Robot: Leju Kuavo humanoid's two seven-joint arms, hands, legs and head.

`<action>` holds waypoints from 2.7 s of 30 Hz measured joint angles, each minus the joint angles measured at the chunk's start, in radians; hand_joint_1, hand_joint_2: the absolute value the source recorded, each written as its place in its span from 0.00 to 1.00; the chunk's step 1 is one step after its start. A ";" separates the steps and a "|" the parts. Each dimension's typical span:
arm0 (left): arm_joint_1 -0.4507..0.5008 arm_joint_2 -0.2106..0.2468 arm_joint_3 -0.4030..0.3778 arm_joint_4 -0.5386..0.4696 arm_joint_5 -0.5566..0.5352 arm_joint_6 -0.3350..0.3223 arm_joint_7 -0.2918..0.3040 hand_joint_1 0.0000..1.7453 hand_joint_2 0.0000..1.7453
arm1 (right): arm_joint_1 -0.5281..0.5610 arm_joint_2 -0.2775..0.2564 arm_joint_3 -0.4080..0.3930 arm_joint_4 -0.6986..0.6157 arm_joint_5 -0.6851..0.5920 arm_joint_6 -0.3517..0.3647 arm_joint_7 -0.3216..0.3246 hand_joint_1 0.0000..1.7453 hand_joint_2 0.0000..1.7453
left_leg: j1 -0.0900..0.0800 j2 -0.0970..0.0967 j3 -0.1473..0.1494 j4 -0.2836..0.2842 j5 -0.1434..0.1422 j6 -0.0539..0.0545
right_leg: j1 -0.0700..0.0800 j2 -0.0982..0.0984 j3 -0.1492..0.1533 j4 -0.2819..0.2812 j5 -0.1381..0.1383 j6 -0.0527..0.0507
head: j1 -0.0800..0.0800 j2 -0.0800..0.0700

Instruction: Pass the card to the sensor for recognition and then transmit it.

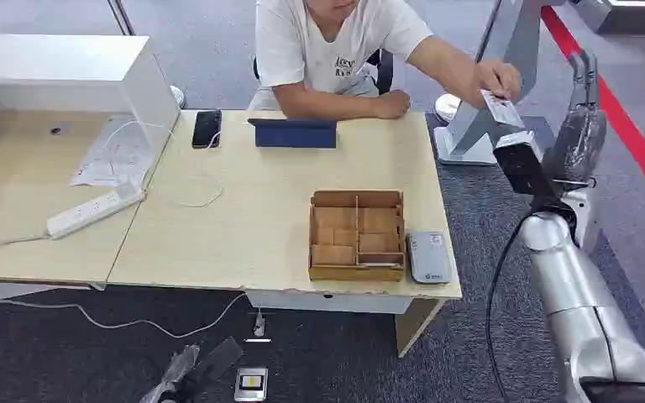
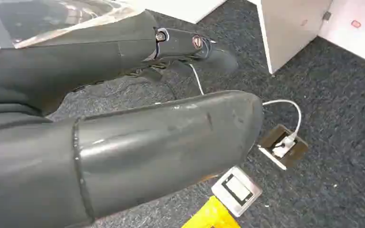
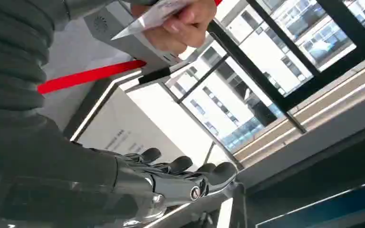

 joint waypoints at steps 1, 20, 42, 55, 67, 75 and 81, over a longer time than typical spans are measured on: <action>0.000 0.000 0.000 0.000 -0.005 -0.003 -0.001 0.00 0.00 | -0.008 0.000 0.014 0.009 0.006 0.000 -0.001 0.00 1.00 | 0.000 0.000 0.000 0.000 0.000 0.000 | 0.000 0.000 0.000 0.000 0.000 0.000 | 0.000 0.000; -0.024 0.000 -0.003 0.000 -0.050 -0.066 0.021 0.00 0.00 | -0.110 0.013 0.147 0.198 0.047 -0.006 -0.019 1.00 1.00 | 0.000 0.000 -0.001 0.000 0.000 0.000 | 0.000 0.000 -0.001 0.000 0.000 0.000 | 0.000 0.000; -0.050 0.000 -0.014 0.000 -0.089 -0.096 0.039 0.00 0.00 | -0.112 0.006 0.158 0.244 0.009 0.006 -0.028 1.00 1.00 | 0.000 0.000 0.000 0.000 0.000 0.000 | 0.000 0.000 -0.001 0.000 0.000 0.000 | 0.000 0.000; -0.049 0.000 -0.016 0.000 -0.081 -0.101 0.036 0.00 0.00 | -0.092 -0.003 0.163 0.245 0.002 0.057 -0.018 1.00 1.00 | 0.000 0.000 -0.001 0.000 0.000 0.000 | 0.000 0.000 -0.001 0.000 0.000 0.000 | 0.000 0.000; -0.034 0.002 -0.003 0.000 -0.070 -0.096 0.032 0.00 0.00 | 0.048 -0.060 0.182 0.189 -0.017 0.168 0.069 1.00 1.00 | 0.000 0.000 -0.001 0.000 -0.001 0.000 | 0.000 0.000 -0.001 0.000 0.000 0.000 | 0.000 0.000; -0.028 0.003 0.015 0.000 -0.082 -0.089 0.032 0.00 0.00 | 0.152 -0.097 0.202 0.122 0.008 0.195 0.122 1.00 1.00 | 0.000 -0.001 -0.001 0.000 -0.001 0.000 | 0.000 0.000 -0.001 0.000 0.000 0.000 | 0.000 0.000; -0.027 0.003 0.016 0.000 -0.093 -0.082 0.044 0.00 0.00 | 0.208 -0.114 0.216 0.093 0.011 0.204 0.139 1.00 1.00 | 0.000 -0.001 -0.001 0.000 -0.001 0.000 | 0.000 0.000 -0.001 0.000 0.000 0.000 | 0.000 0.000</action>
